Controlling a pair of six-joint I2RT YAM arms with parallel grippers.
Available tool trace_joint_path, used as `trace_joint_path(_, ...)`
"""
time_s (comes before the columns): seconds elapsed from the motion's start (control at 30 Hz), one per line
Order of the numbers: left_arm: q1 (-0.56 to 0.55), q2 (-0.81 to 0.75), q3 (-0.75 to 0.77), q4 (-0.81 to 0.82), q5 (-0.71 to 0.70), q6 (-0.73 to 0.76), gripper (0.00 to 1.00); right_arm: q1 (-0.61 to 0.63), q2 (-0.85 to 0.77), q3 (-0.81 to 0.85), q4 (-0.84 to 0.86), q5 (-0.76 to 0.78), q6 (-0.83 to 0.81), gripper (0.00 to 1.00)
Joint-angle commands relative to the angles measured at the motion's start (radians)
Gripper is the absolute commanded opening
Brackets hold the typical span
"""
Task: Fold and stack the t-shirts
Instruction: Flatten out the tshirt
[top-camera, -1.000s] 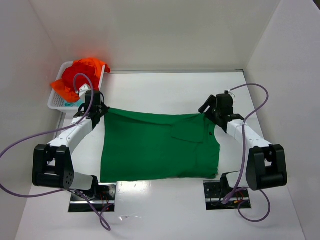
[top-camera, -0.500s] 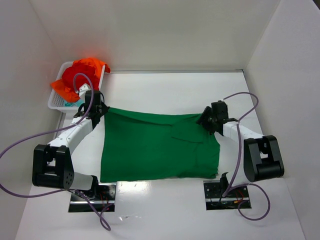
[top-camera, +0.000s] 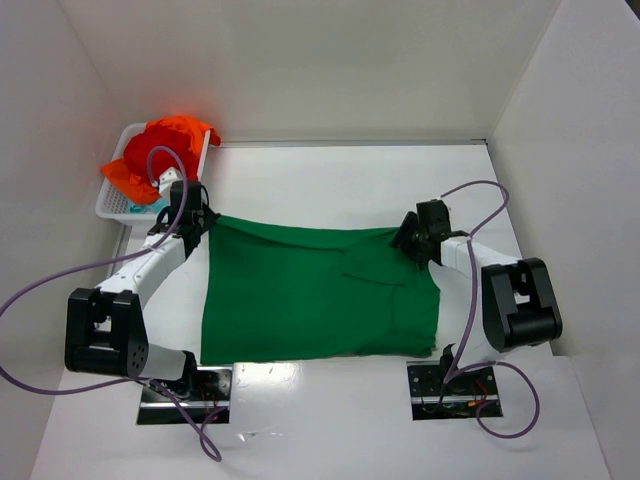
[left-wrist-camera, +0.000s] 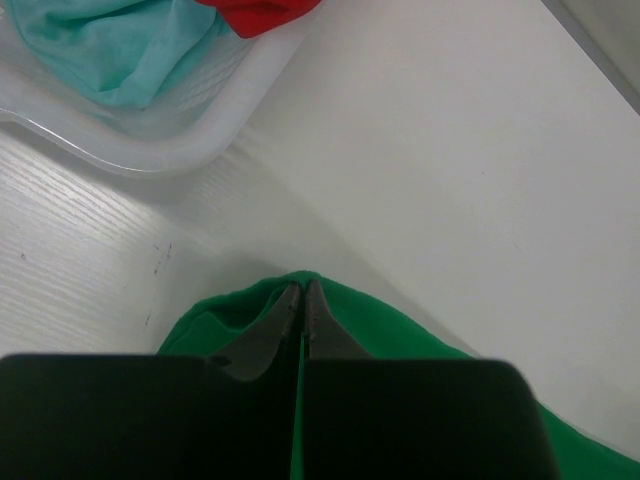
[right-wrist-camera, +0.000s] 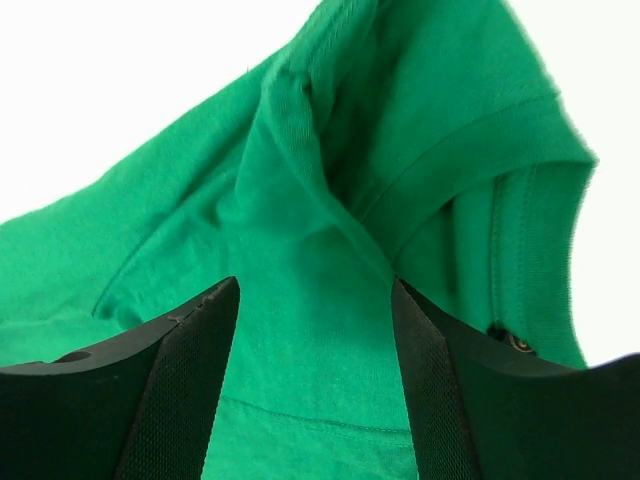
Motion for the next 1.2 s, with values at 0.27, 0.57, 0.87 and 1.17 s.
trace_joint_path(0.27,0.001,0.007,0.0,0.043,0.0,0.014,0.0,0.009,-0.031,0.093,-0.064,0.093,-0.038,0.68)
trace_joint_path(0.57,0.001,0.007,0.0,0.043,0.0,0.014,0.0,0.009,0.073,0.093,-0.028,0.056,-0.058,0.68)
trace_joint_path(0.87,0.001,0.016,0.0,0.043,0.009,0.014,0.0,0.009,0.091,0.112,0.001,0.034,-0.067,0.43)
trace_joint_path(1.17,0.001,0.025,0.009,0.043,0.009,0.014,0.0,0.009,0.098,0.142,-0.027,0.024,-0.049,0.0)
